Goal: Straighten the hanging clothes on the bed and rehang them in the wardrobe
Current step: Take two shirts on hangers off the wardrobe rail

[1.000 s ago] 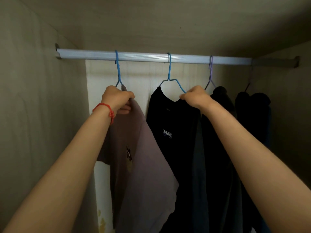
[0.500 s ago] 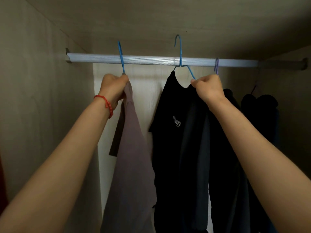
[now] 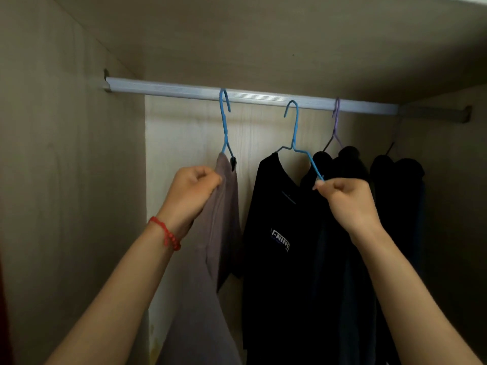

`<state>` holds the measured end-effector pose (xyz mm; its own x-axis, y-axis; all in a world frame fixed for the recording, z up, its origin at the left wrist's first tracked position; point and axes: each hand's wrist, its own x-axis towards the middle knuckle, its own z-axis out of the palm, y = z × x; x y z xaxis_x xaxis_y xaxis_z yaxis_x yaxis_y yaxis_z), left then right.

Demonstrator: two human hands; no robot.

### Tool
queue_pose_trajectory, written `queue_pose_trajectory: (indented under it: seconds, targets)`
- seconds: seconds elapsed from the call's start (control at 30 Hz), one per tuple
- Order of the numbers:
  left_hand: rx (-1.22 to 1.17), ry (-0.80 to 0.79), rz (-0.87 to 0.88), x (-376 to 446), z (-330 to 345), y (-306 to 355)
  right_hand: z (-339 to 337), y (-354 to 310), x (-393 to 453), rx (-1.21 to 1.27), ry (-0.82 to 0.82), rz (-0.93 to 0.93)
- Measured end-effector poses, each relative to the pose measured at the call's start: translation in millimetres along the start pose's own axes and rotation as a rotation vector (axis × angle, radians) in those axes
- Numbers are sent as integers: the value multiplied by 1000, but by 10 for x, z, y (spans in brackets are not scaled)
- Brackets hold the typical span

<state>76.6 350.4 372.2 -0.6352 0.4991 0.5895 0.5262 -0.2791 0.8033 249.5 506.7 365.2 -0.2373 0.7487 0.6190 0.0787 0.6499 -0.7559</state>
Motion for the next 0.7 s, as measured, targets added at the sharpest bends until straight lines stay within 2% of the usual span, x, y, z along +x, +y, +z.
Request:
queue_pose_trajectory:
  seconds: [0.3, 0.43, 0.5, 0.63, 0.7]
  targets:
    - [-123, -141, -132, -588, -297, -549, -122, -86, -999, 61, -44, 164]
    - [-201, -263, -136, -910, -503, -711, -63, -194, -1541, 62, 10, 244]
    - [-251, -343, -137, -1080, -585, -778, 10, -261, -1837, 41, 87, 277]
    - [-387, -554, -170, -1368, -719, -871, 185, -431, -2436, -155, 325, 261]
    - [-447, -641, -179, -1481, -757, -863, 183, -546, -2689, -229, 391, 271]
